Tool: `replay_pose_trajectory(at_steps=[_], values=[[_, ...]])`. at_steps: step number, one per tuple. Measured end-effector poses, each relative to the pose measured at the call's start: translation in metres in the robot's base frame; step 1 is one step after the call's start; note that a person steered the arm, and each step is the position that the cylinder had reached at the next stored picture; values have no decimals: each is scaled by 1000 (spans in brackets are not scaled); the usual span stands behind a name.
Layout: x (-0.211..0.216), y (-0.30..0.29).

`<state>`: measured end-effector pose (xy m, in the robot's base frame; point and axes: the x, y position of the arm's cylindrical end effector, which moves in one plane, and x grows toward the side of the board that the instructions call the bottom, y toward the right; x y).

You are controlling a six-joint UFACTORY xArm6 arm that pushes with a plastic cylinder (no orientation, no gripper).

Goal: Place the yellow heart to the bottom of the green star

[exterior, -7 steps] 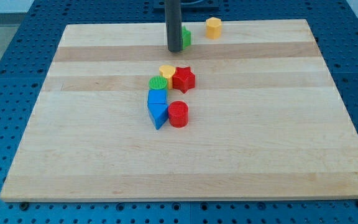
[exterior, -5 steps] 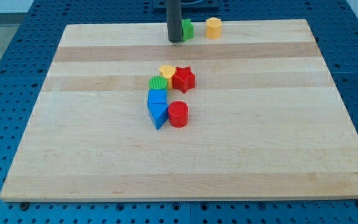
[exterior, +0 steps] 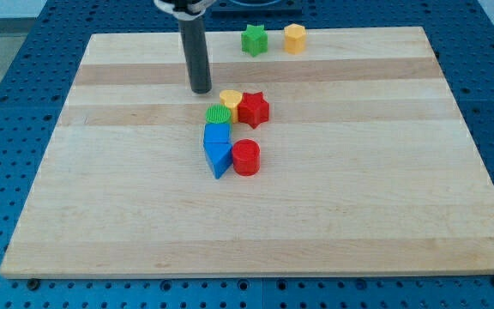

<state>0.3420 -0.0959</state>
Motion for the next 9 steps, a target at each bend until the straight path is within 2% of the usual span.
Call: replay_pose_trajectory(at_steps=[2,4,9], values=[[45,4],[44,62],[-55,94]])
